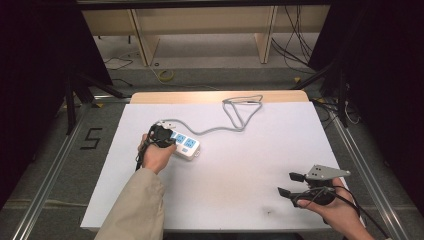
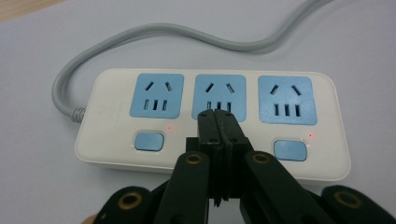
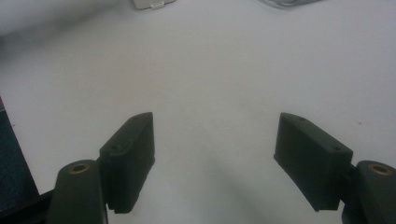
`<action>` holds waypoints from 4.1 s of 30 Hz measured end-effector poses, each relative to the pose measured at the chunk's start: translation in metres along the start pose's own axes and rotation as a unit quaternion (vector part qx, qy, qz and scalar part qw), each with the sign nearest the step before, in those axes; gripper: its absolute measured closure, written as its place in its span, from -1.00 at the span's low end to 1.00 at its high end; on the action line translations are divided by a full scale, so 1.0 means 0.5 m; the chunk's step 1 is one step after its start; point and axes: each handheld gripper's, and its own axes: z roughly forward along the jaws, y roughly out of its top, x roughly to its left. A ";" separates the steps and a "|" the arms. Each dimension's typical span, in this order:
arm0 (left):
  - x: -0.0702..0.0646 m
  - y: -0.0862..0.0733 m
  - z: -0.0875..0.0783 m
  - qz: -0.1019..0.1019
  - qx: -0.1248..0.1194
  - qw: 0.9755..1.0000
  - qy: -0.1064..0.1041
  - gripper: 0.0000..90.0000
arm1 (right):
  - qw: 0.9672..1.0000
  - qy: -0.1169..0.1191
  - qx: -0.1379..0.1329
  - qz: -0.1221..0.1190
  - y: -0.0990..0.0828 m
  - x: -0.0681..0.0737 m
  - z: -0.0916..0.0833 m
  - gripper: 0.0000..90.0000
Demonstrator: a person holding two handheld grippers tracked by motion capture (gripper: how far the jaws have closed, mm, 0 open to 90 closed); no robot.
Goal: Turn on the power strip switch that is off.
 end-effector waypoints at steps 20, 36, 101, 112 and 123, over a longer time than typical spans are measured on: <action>0.000 0.000 0.011 -0.002 0.007 1.000 -0.004 0.99 | 1.000 0.000 0.000 0.000 -0.001 -0.001 0.001 -0.36; 0.002 0.002 0.013 -0.008 0.008 1.000 -0.007 0.99 | 1.000 0.000 0.003 -0.001 -0.001 0.000 0.001 -0.36; 0.000 0.038 0.023 0.007 0.080 0.997 -0.005 1.00 | 1.000 -0.001 0.009 0.000 -0.004 -0.002 0.001 -0.38; 0.011 0.037 0.024 0.006 0.086 0.996 0.010 1.00 | 1.000 0.001 0.012 -0.003 -0.004 -0.002 0.001 -0.38; 0.014 0.034 0.019 0.018 0.089 0.996 0.003 1.00 | 1.000 0.001 0.012 -0.003 -0.003 -0.003 0.004 -0.38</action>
